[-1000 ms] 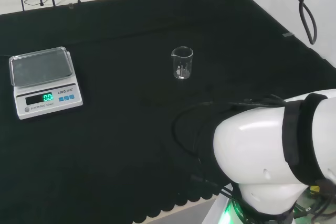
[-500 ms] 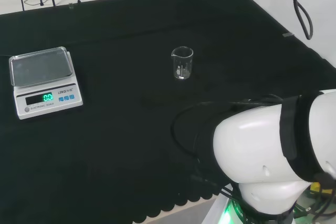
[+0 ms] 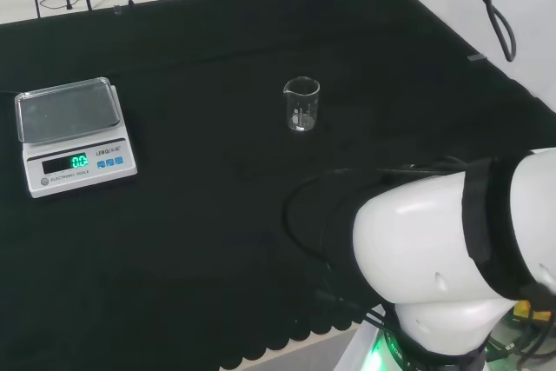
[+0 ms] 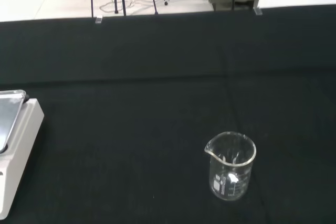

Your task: Pick up the beaker.

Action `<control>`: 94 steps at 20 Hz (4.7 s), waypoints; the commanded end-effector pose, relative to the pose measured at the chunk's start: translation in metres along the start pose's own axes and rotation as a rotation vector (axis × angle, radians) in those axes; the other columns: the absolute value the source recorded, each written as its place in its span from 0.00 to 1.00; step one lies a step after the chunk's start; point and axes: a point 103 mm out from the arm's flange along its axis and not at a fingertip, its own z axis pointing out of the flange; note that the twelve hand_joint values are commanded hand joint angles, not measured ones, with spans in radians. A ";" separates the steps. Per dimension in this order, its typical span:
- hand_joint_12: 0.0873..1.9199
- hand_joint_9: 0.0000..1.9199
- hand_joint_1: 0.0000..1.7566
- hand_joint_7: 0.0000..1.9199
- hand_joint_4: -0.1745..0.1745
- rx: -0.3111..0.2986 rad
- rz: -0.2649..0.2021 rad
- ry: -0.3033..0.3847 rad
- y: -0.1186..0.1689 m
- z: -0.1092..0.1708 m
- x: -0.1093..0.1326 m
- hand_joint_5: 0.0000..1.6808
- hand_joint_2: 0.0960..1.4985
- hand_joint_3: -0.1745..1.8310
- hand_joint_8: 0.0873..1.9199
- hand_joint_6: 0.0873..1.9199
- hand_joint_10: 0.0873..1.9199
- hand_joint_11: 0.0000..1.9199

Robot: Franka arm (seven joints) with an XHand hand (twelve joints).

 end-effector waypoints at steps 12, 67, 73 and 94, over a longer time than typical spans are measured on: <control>0.45 0.00 0.39 0.00 0.57 0.143 -0.030 0.048 0.085 0.103 -0.012 0.00 0.56 0.03 0.23 0.00 0.39 0.00; 0.31 0.00 0.40 0.00 0.64 0.299 0.037 0.159 0.173 0.328 -0.070 0.00 0.56 0.04 0.07 0.00 0.27 0.00; 0.30 0.00 0.40 0.00 0.65 0.319 0.040 0.162 0.173 0.340 -0.072 0.00 0.56 0.04 0.07 0.00 0.26 0.00; 0.60 0.05 0.47 0.01 0.70 0.349 0.074 0.139 0.191 0.362 -0.069 0.01 0.60 0.04 0.25 0.00 0.41 0.00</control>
